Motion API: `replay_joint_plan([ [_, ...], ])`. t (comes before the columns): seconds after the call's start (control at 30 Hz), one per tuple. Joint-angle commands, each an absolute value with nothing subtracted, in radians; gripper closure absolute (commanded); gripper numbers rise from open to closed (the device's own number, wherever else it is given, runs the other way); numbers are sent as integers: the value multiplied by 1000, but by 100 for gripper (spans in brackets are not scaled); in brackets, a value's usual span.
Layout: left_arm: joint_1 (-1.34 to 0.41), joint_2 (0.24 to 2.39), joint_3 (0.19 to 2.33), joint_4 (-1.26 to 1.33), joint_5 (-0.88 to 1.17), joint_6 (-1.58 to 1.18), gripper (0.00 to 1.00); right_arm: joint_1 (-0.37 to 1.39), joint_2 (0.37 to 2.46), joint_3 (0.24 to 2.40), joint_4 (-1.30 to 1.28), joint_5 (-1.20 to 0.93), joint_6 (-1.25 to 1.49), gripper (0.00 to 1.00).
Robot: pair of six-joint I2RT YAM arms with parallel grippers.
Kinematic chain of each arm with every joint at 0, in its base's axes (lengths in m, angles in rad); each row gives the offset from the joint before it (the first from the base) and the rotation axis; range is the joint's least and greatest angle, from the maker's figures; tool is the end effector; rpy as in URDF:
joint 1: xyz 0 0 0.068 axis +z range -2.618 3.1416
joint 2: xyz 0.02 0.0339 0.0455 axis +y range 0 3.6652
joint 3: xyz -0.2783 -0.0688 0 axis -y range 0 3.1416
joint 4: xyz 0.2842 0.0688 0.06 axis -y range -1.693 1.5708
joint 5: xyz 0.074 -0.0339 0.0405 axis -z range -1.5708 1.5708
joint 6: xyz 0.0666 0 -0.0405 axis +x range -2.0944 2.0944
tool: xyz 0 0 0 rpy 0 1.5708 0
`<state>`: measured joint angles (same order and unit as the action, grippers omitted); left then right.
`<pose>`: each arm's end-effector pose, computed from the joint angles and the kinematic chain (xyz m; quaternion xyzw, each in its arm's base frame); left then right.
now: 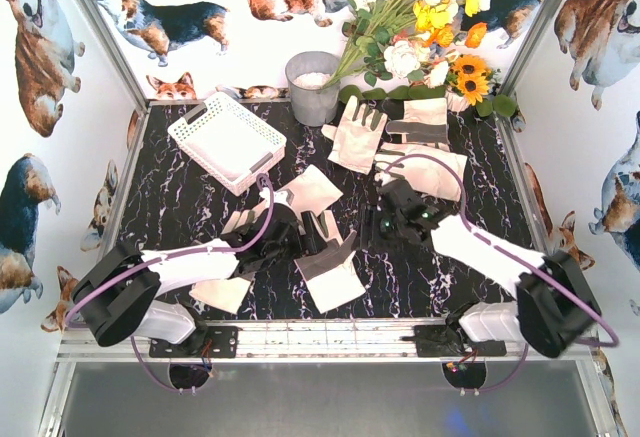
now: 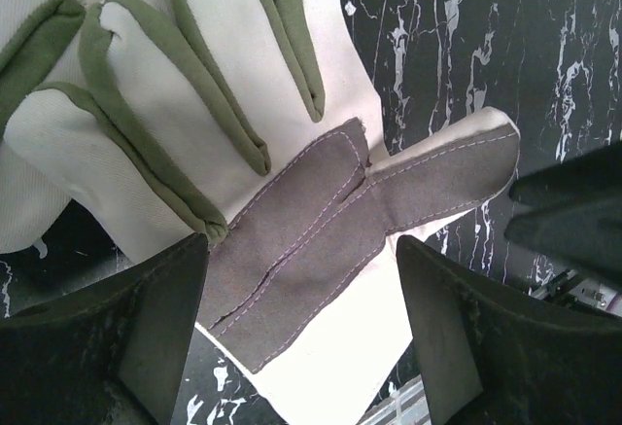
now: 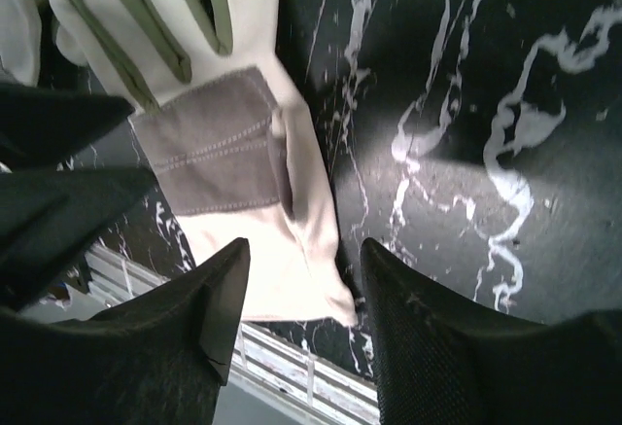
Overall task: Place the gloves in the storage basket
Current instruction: Adjust the glove at the center of the board.
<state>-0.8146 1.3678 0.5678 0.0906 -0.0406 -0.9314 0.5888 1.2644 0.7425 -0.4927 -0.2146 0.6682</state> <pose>0.2158 -0.2248 0.1325 -0.0615 0.9064 -0.3080 0.2823 0.2298 0.1705 0.1711 0.0086 0.9565 0.2438 0.1602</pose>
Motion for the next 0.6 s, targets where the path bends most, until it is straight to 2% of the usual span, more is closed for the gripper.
replay_joint_plan([
  [0.0,-824,1376,546,153,-33,-952,28,530,1352,844,-394,-291,619,52],
  [0.33,-825,1402,560,119,-47,-942,28,494,1506,883,-359,-324,580,74],
  [0.57,-825,1460,568,138,-53,-942,28,491,1511,831,-383,-305,580,99],
])
